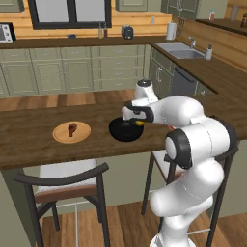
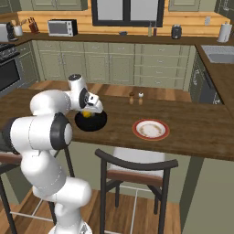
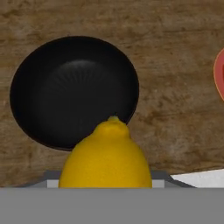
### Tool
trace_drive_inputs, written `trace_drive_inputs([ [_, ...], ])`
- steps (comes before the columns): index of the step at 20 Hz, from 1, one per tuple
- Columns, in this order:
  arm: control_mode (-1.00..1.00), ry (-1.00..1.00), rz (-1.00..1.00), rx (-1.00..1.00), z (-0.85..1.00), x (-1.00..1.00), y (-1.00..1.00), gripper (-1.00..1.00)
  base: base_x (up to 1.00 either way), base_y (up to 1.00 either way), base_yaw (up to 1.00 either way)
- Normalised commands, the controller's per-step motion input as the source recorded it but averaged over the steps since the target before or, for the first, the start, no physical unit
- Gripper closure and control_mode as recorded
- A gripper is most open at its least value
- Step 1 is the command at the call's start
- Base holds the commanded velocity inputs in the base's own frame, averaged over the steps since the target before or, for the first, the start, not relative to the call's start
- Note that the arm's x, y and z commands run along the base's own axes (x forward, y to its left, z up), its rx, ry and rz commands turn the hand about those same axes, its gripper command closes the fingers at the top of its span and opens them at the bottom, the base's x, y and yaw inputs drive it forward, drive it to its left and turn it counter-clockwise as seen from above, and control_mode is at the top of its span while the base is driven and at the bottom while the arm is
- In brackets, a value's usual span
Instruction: Pick the chicken drumstick and lemon from their plates and place them in the bowl. Then put the bowl in the fridge.
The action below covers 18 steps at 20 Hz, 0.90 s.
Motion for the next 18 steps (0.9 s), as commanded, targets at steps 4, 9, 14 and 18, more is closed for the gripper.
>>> trace_drive_inputs([
  [4,-1.0,0.0,0.0,0.01,-0.21,0.24,0.14,1.0,0.0,0.0,0.0],
  [9,-1.0,0.01,0.0,0.04,-0.44,0.39,0.17,1.0,0.0,0.0,0.0],
  [14,-1.0,0.05,0.0,0.02,-0.52,0.31,0.05,1.0,0.0,0.0,0.0],
  [18,-1.0,0.01,0.0,0.0,-0.4,0.28,0.0,-1.0,0.0,0.0,0.0],
])
